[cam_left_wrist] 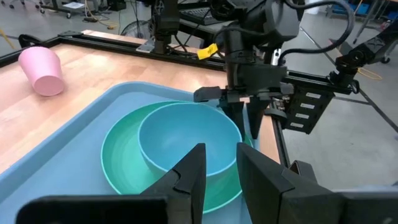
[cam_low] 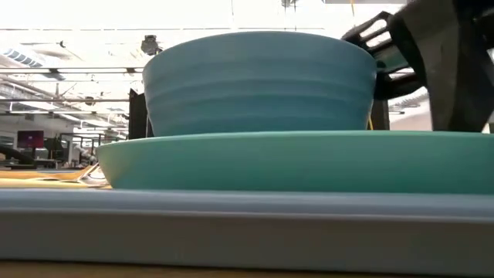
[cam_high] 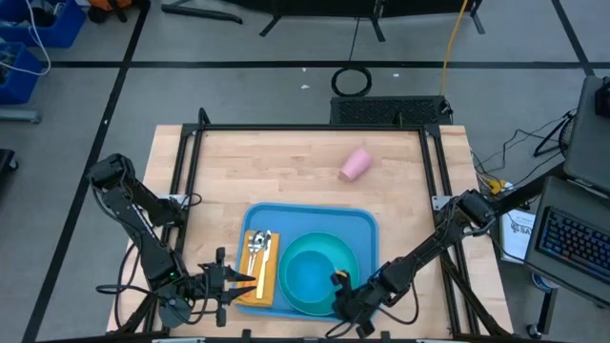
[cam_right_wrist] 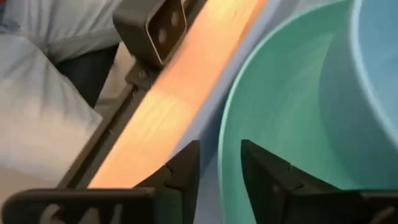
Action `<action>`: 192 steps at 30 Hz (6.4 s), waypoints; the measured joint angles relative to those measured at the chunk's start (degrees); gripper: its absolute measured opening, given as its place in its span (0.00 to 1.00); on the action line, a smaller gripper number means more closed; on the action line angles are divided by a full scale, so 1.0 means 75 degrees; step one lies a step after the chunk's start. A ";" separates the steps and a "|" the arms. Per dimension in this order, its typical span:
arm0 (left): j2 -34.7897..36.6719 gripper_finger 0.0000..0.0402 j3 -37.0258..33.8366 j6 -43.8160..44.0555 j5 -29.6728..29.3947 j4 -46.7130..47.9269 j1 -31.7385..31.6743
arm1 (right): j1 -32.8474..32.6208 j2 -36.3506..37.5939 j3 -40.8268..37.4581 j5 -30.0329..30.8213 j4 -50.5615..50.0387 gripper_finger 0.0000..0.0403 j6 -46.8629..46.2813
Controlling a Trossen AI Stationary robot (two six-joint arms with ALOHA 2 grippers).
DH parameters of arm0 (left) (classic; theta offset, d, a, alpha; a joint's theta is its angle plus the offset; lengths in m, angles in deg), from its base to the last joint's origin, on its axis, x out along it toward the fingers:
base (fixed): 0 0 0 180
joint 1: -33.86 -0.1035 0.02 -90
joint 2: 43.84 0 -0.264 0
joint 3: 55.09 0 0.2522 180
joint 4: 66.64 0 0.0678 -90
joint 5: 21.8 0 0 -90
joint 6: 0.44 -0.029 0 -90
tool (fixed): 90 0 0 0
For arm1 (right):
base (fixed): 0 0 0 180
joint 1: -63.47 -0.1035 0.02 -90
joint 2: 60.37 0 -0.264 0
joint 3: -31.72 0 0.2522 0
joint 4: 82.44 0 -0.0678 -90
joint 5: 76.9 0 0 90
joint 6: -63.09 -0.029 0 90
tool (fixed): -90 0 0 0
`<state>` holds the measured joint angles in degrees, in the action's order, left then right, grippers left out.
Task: Set up tray
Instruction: Adjust the blue bowl on top of the light blue plate, then put the pink cup on the blue tray to the top right of the green plate
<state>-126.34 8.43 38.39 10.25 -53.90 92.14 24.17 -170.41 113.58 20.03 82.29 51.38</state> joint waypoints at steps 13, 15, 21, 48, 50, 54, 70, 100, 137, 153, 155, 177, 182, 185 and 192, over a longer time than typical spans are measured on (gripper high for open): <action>0.0000 0.23 0.0000 0.0056 0.0037 0.0126 -0.0003 | -0.0207 0.0770 0.0000 0.0812 0.0473 0.28 0.0748; 0.0000 0.23 0.0000 0.0095 0.0044 0.0129 0.0000 | -0.0265 0.0964 0.0000 0.1190 0.0446 0.27 0.1013; 0.0000 0.23 0.0000 0.0090 0.0090 0.0146 -0.0003 | -0.0122 0.0927 0.0009 0.1540 0.0259 0.30 0.1663; 0.0000 0.23 0.0000 0.0064 0.0120 0.0181 -0.0009 | 0.0764 0.0807 -0.0204 0.0636 -0.0173 0.32 0.1228; 0.0000 0.23 0.0000 0.0064 0.0120 0.0182 -0.0015 | 0.0806 0.0807 -0.0228 0.0546 -0.0153 0.28 0.1221; 0.0000 0.23 0.0000 0.0070 0.0120 0.0184 -0.0015 | 0.0879 0.0807 -0.0265 0.0446 -0.0268 0.18 0.1048; 0.0000 0.23 0.0000 0.0072 0.0122 0.0192 -0.0015 | 0.0791 0.0983 -0.0265 0.0281 -0.0709 0.03 0.0650; 0.0000 0.23 0.0000 0.0135 0.0143 0.0283 -0.0012 | 0.0675 0.1271 -0.0265 -0.0530 -0.0877 0.22 -0.0092; -0.0118 0.23 0.0000 0.0259 0.0123 0.0340 -0.0023 | 0.1300 0.3850 -0.0267 0.1703 -0.1568 0.32 0.1050; -0.0219 0.23 0.0003 0.0067 0.0137 0.0318 -0.0117 | 0.8472 0.6586 -0.2217 -0.2620 -0.3064 0.38 0.0890; -0.0219 0.23 0.0004 0.0063 0.0137 0.0302 -0.0117 | 0.9477 0.6476 -0.2334 -0.3530 -0.3041 0.39 0.0941; -0.0218 0.23 0.0003 -0.0553 0.0718 0.0329 -0.0746 | 1.3658 0.2957 -0.2346 -0.6587 -0.2100 0.50 0.2249; -0.0216 0.23 0.0003 -0.0738 0.1077 0.0335 -0.0917 | 1.3690 0.2774 -0.2346 -0.7169 -0.2516 0.50 0.2317; -0.0216 0.23 0.0003 -0.0735 0.1285 0.0336 -0.0981 | 1.3611 0.2763 -0.2349 -0.7195 -0.3068 0.49 0.2345; -0.0216 0.23 0.0003 -0.0500 0.1332 0.0332 -0.0982 | 1.2943 0.2766 -0.2400 -0.7343 -0.3564 0.41 0.2388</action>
<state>-127.96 8.45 34.64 20.23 -51.41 84.78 121.24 -149.67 95.58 -35.04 55.56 69.29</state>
